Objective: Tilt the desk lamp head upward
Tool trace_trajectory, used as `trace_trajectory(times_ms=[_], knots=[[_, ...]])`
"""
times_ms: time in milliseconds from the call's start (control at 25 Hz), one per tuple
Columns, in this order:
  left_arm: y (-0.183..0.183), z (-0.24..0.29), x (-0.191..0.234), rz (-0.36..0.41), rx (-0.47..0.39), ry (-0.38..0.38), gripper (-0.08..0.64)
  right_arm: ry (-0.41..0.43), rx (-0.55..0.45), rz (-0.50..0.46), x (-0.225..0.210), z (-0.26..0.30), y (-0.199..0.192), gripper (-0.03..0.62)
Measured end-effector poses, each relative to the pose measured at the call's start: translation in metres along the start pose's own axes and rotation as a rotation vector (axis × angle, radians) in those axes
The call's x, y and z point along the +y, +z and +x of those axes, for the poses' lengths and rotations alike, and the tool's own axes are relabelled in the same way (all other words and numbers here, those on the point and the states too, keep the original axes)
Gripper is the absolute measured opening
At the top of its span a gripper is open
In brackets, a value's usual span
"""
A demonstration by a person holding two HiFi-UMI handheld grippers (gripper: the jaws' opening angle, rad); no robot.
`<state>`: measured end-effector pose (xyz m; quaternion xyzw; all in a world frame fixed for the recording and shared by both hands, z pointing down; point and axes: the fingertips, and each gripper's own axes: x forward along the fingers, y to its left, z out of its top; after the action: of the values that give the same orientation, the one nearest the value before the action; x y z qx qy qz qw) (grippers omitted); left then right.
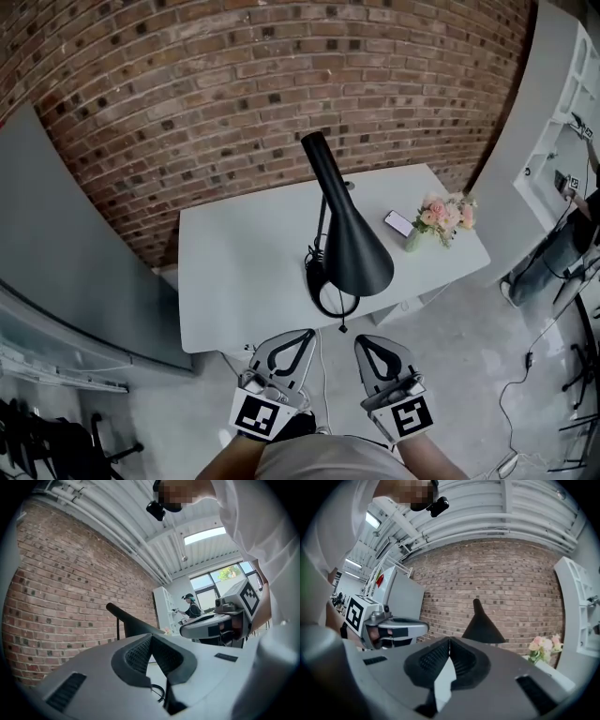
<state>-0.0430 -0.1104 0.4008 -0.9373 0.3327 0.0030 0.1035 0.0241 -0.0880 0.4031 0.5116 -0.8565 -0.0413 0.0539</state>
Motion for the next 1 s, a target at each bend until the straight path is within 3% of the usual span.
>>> trace_trajectory(times_ms=[120,280,480,560,760,1000], knots=[[-0.006,0.009,0.018,0.001,0.001,-0.018,0.006,-0.023,0.032,0.011,-0.007,0.021,-0.005,0.017],[-0.012,0.018,0.036,-0.062,-0.008,-0.017,0.006,-0.049,0.053,0.025,-0.012,0.038,-0.009,0.018],[-0.019,0.024,0.039,-0.03,0.009,-0.032,0.006,-0.034,0.068,0.013,-0.011,0.046,-0.018,0.018],[-0.021,0.029,0.041,-0.055,-0.003,-0.019,0.006,-0.038,0.072,0.017,-0.017,0.047,-0.023,0.018],[-0.015,0.038,0.038,0.0,0.025,0.01,0.006,-0.013,0.06,0.018,-0.033,0.048,-0.033,0.018],[-0.012,0.043,0.03,-0.04,0.029,0.093,0.006,0.019,0.069,-0.007,-0.051,0.049,-0.055,0.017]])
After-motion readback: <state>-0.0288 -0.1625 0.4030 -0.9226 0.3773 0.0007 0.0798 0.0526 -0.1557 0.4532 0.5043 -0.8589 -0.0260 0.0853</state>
